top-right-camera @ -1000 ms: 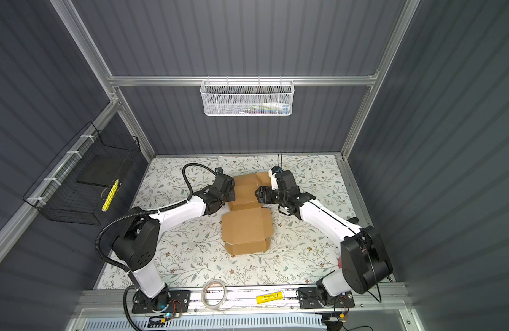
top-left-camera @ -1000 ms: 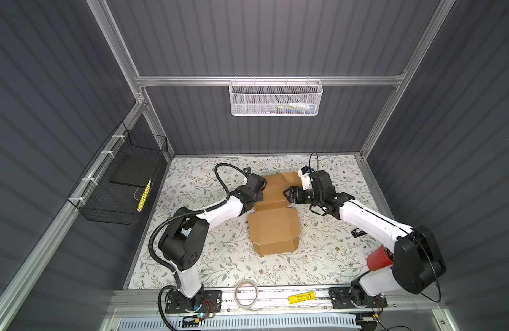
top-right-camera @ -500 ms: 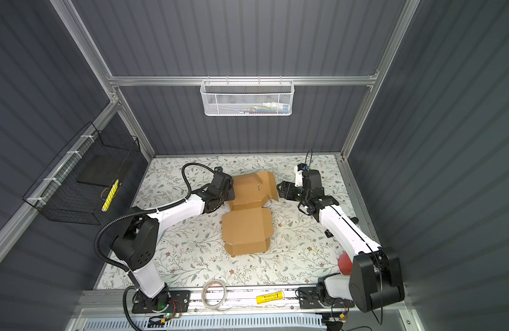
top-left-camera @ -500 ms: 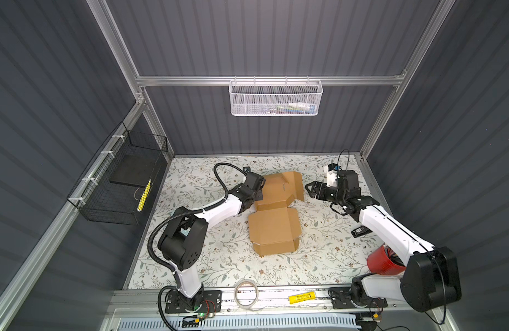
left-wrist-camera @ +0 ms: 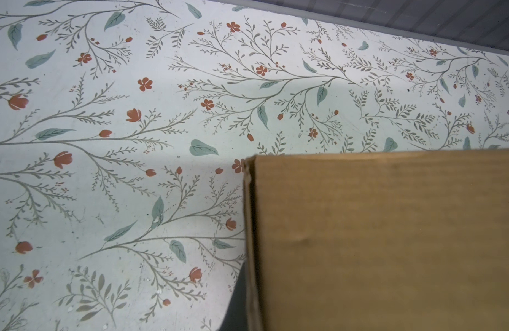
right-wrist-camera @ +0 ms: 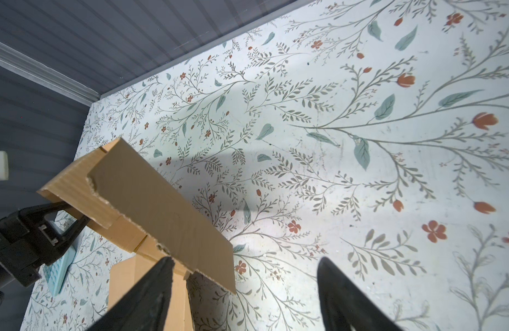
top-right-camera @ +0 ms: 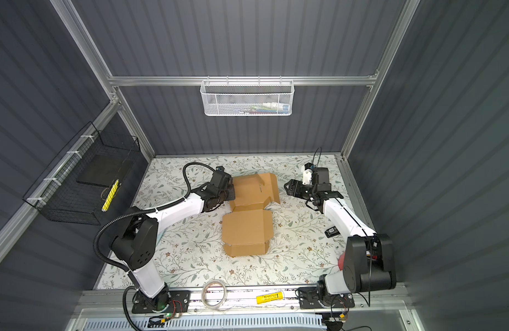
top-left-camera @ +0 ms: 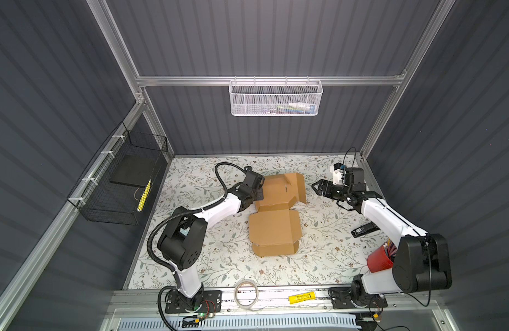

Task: Assemble paper box
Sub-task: Fold the bottom flaps of a flat cardboard box at the center of the table.

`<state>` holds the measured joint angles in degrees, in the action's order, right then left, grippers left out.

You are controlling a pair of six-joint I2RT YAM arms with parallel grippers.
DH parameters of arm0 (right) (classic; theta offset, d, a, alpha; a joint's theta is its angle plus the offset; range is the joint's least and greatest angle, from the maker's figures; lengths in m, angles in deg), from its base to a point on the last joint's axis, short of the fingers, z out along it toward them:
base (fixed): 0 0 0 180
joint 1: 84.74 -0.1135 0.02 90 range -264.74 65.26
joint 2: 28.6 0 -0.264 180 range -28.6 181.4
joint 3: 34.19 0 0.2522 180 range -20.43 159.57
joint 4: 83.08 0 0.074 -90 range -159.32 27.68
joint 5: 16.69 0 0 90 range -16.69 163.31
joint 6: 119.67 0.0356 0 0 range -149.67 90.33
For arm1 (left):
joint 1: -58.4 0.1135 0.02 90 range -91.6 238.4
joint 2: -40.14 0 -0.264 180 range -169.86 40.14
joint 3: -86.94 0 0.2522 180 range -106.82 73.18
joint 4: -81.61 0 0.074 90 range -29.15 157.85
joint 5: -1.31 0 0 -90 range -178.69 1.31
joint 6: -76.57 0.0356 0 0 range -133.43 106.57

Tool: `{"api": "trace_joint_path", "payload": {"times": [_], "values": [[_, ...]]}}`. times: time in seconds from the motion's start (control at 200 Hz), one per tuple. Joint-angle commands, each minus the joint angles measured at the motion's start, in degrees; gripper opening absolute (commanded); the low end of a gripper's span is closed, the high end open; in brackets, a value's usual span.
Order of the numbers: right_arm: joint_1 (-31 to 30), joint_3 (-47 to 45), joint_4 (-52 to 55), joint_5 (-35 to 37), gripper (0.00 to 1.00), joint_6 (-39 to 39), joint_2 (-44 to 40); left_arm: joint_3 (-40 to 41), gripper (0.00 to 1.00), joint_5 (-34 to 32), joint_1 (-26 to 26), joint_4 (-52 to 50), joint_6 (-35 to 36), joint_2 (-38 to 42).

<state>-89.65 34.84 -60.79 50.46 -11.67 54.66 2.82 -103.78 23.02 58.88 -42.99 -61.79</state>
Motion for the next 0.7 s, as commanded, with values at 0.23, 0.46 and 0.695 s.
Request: {"api": "trace_joint_path", "payload": {"times": [0.23,0.46,0.695], "values": [[-0.54,2.8,1.18,-2.98,0.79,-6.3,4.98,-1.82,0.0,3.57,0.57,0.78,2.57,1.22],[-1.41,4.69,1.63,-2.0,0.79,-7.82,8.07,-1.62,0.0,4.58,0.66,1.23,3.17,1.81],[-3.47,6.17,2.39,0.57,0.79,-10.69,9.88,-1.63,0.0,5.35,0.66,1.29,3.37,2.09]]}}
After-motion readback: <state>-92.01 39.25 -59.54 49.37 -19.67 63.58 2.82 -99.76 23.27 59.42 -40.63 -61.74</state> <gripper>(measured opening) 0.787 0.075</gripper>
